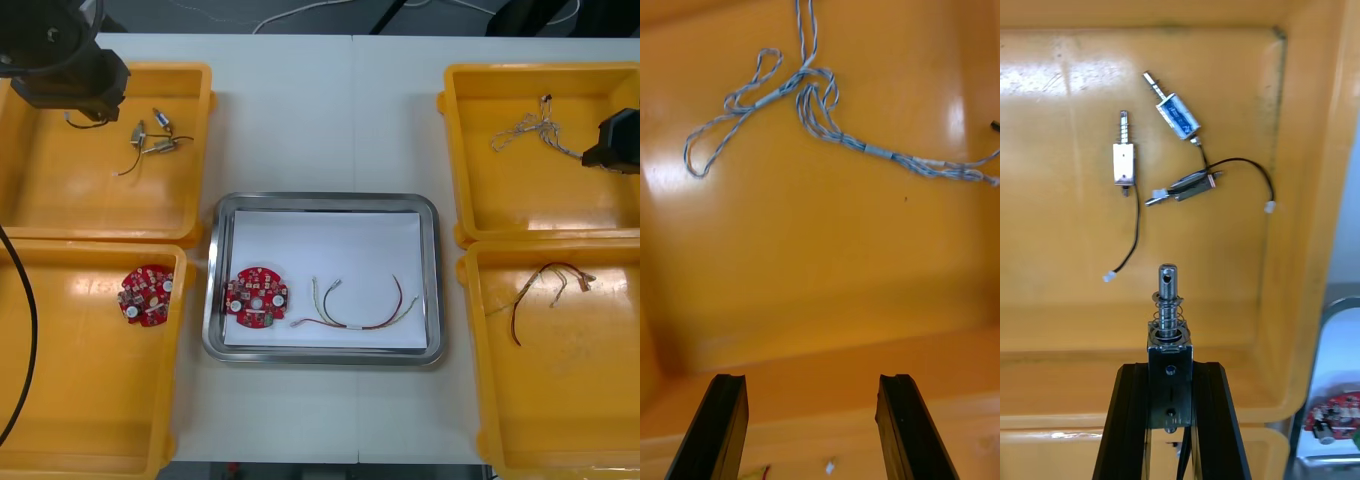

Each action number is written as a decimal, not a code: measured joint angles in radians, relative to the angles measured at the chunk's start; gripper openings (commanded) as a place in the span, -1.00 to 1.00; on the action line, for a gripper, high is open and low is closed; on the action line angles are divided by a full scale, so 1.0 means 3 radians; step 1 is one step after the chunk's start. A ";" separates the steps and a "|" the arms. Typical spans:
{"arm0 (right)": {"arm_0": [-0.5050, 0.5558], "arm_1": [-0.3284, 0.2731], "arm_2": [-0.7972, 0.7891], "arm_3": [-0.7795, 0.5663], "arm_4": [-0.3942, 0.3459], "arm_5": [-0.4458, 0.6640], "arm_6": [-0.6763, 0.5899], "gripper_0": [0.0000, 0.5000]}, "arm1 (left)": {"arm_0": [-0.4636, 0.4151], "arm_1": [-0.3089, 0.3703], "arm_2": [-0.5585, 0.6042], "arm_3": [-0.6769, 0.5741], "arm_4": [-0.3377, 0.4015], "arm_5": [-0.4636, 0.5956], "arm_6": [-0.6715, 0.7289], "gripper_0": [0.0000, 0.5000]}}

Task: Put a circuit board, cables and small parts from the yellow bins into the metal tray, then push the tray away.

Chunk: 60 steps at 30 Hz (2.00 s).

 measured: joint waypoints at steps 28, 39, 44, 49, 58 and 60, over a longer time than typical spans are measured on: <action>-0.0423 -0.0130 0.0841 0.1396 0.0223 -0.1928 0.1183 1.00 | 0.0954 0.0321 -0.0071 -0.2127 0.1187 0.0013 0.2263 -1.00; -0.0638 -0.0132 0.1009 0.2143 -0.0219 -0.2482 0.1741 1.00 | 0.0976 0.0371 -0.0678 -0.2275 0.1221 0.0013 0.2625 -1.00; -0.0732 -0.0119 0.1162 0.2355 -0.0225 -0.2629 0.1740 1.00 | 0.0968 0.0372 -0.0990 -0.2275 0.1208 0.0013 0.2648 -1.00; -0.0747 -0.0064 0.1166 0.2402 -0.0225 -0.2638 0.1740 1.00 | 0.0955 0.0373 -0.1219 -0.2252 0.1182 -0.0057 0.2719 -1.00; -0.0749 0.0087 0.1166 0.2573 -0.0225 -0.2797 0.1740 1.00 | 0.0717 0.0338 -0.1655 -0.1820 0.0982 -0.0405 0.2766 -1.00; -0.0749 0.0118 0.1166 0.2601 -0.0225 -0.2814 0.1740 1.00 | 0.0653 0.0298 -0.1725 -0.1706 0.0911 -0.0473 0.2766 -1.00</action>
